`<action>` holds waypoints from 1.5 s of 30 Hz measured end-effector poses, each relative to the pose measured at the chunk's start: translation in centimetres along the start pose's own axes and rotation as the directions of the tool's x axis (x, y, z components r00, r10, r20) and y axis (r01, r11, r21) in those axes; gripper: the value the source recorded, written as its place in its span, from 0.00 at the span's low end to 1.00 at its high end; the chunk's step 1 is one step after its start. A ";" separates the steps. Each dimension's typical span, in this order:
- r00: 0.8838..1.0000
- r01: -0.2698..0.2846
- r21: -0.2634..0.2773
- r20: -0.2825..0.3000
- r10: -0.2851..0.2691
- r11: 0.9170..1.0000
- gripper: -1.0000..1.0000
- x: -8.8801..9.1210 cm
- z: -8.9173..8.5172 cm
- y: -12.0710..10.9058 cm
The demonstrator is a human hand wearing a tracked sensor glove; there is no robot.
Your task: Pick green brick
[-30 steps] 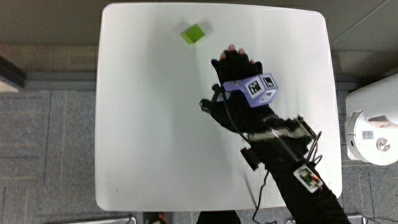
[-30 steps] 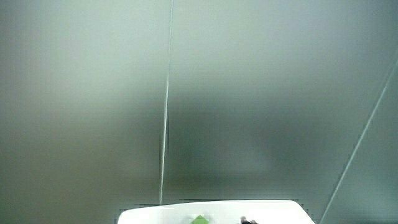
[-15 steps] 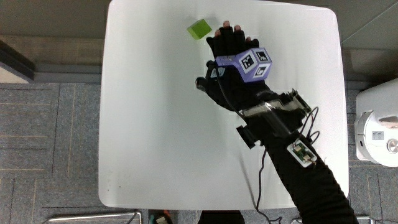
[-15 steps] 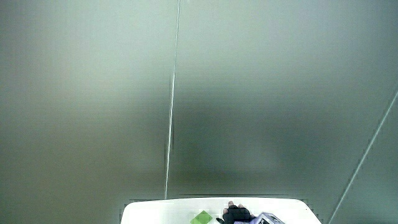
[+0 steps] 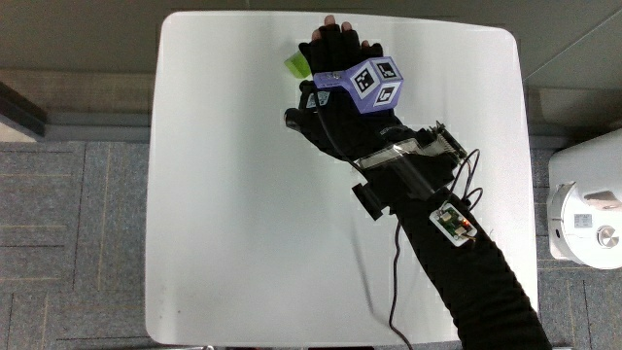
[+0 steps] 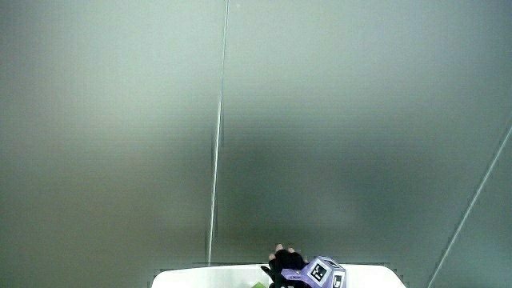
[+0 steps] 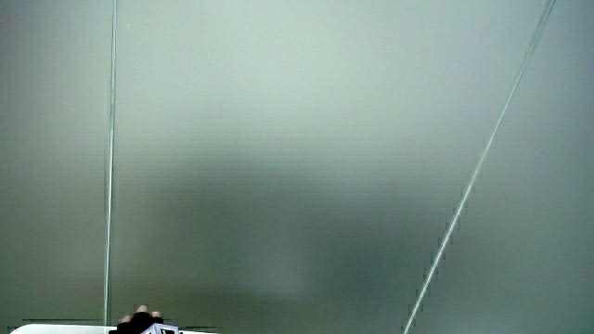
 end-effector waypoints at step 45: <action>0.986 0.139 -0.121 -0.077 -0.149 0.983 1.00 1.1 -1.8 3.0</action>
